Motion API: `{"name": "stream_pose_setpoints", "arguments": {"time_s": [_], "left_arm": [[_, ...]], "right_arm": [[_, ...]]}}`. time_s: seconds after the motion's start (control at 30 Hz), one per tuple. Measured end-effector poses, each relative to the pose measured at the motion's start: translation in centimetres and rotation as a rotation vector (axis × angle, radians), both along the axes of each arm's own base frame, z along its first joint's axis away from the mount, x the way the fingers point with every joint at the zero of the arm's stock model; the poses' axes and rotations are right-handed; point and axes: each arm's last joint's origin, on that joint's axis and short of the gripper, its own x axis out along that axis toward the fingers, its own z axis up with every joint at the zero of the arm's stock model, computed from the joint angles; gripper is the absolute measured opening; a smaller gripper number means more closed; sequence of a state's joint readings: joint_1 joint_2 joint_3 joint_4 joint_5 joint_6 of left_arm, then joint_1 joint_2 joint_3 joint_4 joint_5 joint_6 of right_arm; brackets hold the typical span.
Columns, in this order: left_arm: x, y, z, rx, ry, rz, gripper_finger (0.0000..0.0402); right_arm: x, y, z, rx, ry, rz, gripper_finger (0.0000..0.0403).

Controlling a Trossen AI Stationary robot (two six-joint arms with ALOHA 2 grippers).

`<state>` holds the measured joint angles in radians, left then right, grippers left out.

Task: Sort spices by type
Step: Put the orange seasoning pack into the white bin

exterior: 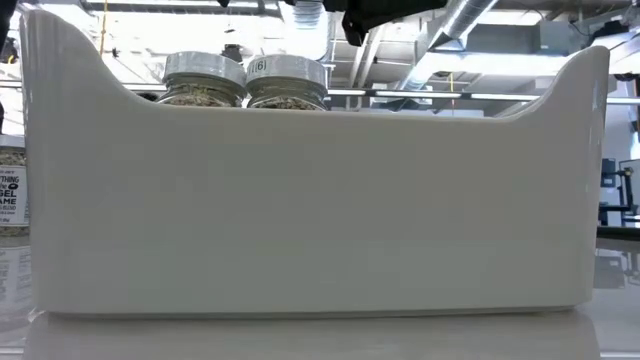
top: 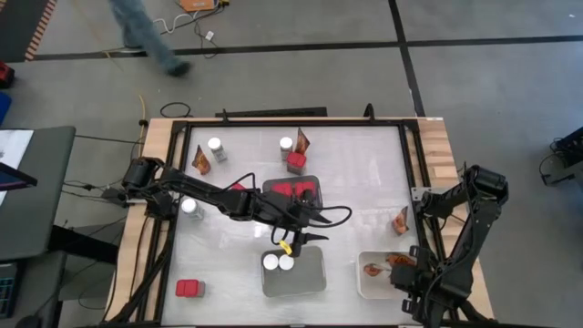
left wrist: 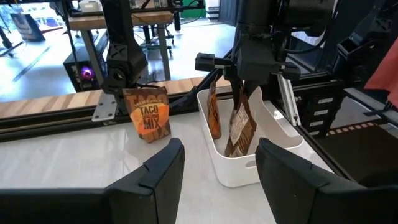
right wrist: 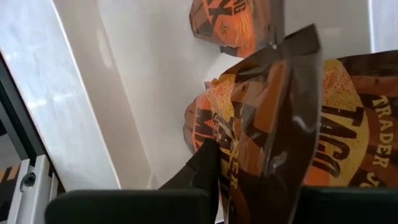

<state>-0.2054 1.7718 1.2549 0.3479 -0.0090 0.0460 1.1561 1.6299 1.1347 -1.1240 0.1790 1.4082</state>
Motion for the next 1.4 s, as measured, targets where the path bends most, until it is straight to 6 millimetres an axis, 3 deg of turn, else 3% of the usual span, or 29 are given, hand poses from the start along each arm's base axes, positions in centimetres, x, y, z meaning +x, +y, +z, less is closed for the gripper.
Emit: {"name": "stream_pose_setpoints", "arguments": {"time_s": [0.7,1.13,1.4], "left_arm": [[0.0,0.0,0.0,0.0,-0.001,0.001,0.019],[0.0,0.0,0.0,0.005,-0.002,0.0,0.019],[0.0,0.1,0.0,0.01,-0.003,0.003,0.019]], "right_arm": [[-0.2,-0.4,0.0,-0.031,0.008,-0.067,0.0068],[-0.1,-0.3,0.3,-0.028,0.007,-0.062,0.0182],[-0.1,-0.3,3.7,-0.086,0.03,-0.059,0.0214]]}}
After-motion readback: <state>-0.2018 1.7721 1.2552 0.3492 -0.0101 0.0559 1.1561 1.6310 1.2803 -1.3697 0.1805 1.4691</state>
